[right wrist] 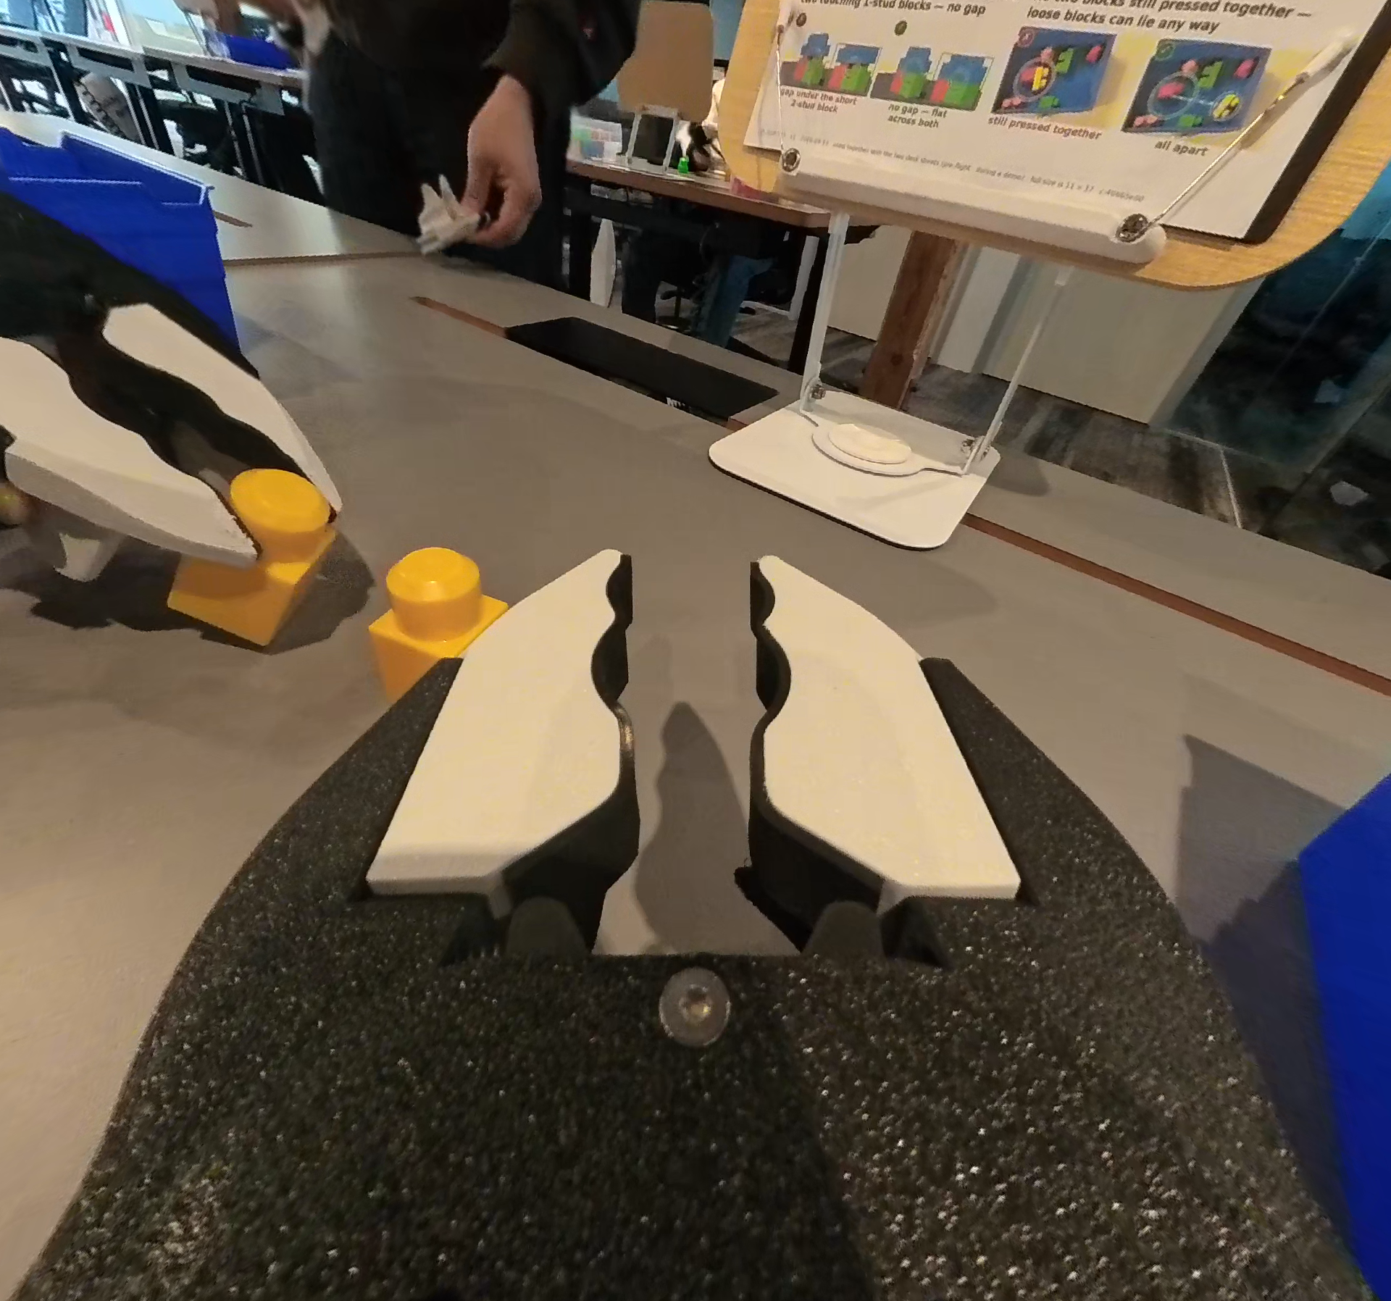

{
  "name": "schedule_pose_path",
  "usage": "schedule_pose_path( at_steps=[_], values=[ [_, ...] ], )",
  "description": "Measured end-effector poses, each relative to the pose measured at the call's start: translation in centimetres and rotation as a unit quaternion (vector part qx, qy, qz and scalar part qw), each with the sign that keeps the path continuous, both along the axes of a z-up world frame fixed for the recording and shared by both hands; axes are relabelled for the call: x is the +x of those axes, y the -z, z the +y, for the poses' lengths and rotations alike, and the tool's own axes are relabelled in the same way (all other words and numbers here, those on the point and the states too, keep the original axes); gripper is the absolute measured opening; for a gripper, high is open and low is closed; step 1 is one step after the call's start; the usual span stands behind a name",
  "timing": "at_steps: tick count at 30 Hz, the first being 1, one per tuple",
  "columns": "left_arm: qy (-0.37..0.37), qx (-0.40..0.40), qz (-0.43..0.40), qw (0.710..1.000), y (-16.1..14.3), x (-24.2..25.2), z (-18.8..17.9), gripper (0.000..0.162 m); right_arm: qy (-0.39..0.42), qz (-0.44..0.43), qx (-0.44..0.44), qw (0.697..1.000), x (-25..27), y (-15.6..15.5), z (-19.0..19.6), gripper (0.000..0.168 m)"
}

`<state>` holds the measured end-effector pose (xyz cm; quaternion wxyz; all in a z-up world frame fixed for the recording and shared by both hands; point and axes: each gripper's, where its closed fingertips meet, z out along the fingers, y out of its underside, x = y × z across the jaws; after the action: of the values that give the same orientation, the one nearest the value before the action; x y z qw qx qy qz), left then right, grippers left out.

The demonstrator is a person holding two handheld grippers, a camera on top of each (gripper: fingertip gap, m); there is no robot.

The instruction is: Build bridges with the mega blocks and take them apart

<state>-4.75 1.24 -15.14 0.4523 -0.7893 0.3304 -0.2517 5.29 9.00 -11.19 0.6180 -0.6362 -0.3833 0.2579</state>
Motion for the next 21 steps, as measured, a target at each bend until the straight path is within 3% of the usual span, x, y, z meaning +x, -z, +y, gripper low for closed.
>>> schedule_pose_path(
  at_steps=[21],
  values=[
    [0.017,-0.009,-0.028,0.999,1.0,-0.7,-1.1,0.029,-0.002,0.000,0.000,1.000,0.0,-0.1,-0.1,0.029]
  ],
)
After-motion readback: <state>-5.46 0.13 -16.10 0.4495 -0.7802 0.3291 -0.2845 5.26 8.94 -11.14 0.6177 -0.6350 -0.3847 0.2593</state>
